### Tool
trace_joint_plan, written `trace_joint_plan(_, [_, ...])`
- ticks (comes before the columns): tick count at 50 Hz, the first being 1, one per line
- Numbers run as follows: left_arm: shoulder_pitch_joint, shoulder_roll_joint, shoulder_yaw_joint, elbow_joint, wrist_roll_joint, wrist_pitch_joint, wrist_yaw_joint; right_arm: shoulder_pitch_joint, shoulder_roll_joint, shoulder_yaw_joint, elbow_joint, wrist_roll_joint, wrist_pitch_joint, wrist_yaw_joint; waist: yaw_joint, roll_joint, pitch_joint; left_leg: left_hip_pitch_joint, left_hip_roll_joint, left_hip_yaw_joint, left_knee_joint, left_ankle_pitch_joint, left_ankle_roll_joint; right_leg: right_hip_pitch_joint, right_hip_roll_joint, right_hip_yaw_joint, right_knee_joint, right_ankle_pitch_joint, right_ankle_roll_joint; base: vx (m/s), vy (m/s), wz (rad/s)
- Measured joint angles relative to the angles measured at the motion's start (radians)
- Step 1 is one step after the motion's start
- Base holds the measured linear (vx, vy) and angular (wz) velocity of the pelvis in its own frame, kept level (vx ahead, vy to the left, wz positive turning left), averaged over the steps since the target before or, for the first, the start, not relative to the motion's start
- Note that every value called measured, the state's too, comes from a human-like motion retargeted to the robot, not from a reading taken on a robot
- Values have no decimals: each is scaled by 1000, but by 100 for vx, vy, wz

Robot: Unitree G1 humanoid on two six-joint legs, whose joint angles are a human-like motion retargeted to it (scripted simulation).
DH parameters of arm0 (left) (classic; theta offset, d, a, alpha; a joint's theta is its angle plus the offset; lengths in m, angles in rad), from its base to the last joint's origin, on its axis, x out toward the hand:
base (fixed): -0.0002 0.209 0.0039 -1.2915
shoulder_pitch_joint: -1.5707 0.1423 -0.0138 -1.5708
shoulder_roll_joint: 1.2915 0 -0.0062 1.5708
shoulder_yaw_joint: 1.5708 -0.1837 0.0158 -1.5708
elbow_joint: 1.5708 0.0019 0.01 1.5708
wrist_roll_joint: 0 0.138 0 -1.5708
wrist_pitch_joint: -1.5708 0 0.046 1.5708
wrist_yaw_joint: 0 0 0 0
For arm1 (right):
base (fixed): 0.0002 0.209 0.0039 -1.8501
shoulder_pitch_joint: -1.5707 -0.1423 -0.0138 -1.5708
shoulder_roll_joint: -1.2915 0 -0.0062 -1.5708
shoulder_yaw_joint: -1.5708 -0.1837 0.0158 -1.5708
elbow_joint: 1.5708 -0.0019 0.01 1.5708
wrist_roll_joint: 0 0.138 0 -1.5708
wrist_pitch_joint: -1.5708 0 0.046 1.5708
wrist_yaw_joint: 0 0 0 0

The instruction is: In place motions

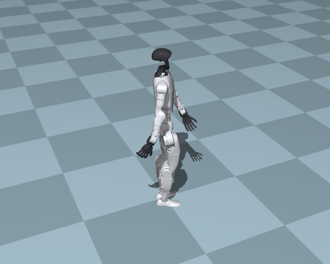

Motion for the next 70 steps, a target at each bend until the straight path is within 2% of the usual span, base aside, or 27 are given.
trace_joint_plan(8, [-65, 0, -44, -81, 31, -19, -9, 31, 8, -15, 18, 91, 16, -40, 7, 8, 1, -5, -2, -4, 3, 3, 1, 1, -2, -8, 1, -3, -2, 0, 0, 0])
trace_joint_plan(15, [-1, 2, -48, 61, 95, -28, 0, -72, 93, 104, -27, 51, -28, -24, 29, 22, -4, -11, -10, -23, 5, 9, 3, 10, -8, -28, -4, -8, -1, 0, 3, 17])
trace_joint_plan(21, [134, 25, 20, 325, 140, -37, 101, -206, 159, 238, -163, 4, -90, -31, 37, 25, -5, -11, -23, -47, 8, 14, 4, 18, -15, -51, -8, -12, 1, 0, 3, 32])
trace_joint_plan(25, [313, 24, 83, 352, 110, -29, 168, -310, 189, 303, -270, -23, -132, -10, 43, 28, -4, -10, -23, -42, 7, 13, 2, 19, -15, -47, -7, -15, 4, 0, 0, -5])
trace_joint_plan(32, [574, 67, 111, 352, 201, -3, 99, -392, 218, 328, -445, 51, -190, 60, 45, 30, -5, -11, -23, -43, 6, 12, 1, 17, -16, -51, -7, -17, 9, 0, 0, 0])
trace_joint_plan(38, [651, 88, 139, 352, 271, 37, 40, -382, 223, 322, -467, 84, -201, 62, 48, 22, -5, -11, -23, -48, 7, 13, 0, 20, -16, -54, -7, -19, 11, 0, 0, 0])
trace_joint_plan(45, [555, 74, 122, 347, 222, 32, 50, -324, 194, 312, -300, 14, -185, 46, 49, 12, -5, -11, -23, -48, 7, 14, 1, 21, -15, -55, -8, -17, 10, 0, 0, 0])
trace_joint_plan(50, [396, 38, 59, 294, 170, -61, 194, -249, 153, 274, -108, -48, -135, 34, 55, 6, -6, -11, -23, -44, 6, 16, 3, 22, -14, -52, -9, -13, 9, 0, 0, 0])
trace_joint_plan(52, [326, 28, 34, 272, 162, -73, 201, -212, 134, 249, -61, -62, -116, 26, 55, 6, -8, -12, -22, -43, 5, 17, 3, 21, -13, -52, -10, -12, 10, 0, 0, 0])
trace_joint_plan(58, [147, 32, -45, 200, 134, -75, 125, -99, 85, 160, -4, -76, -89, 6, 44, 6, -12, -20, -19, -39, 7, 19, 5, 18, -11, -52, -11, -9, 9, 0, 0, 0])
trace_joint_plan(65, [27, 57, -102, 158, 208, 11, -90, -64, 52, 92, 18, -37, -61, 10, 26, 18, -11, -26, -10, -26, 8, 19, 6, 9, -5, -43, -10, -3, 9, 0, 0, 0])
trace_joint_plan(70, [20, 69, -144, 145, 257, 11, -106, -94, 68, 98, -1, -7, -47, 25, 21, 23, -7, -28, -7, -19, 7, 21, 7, 4, -2, -35, -9, 2, 8, 0, 0, 0])
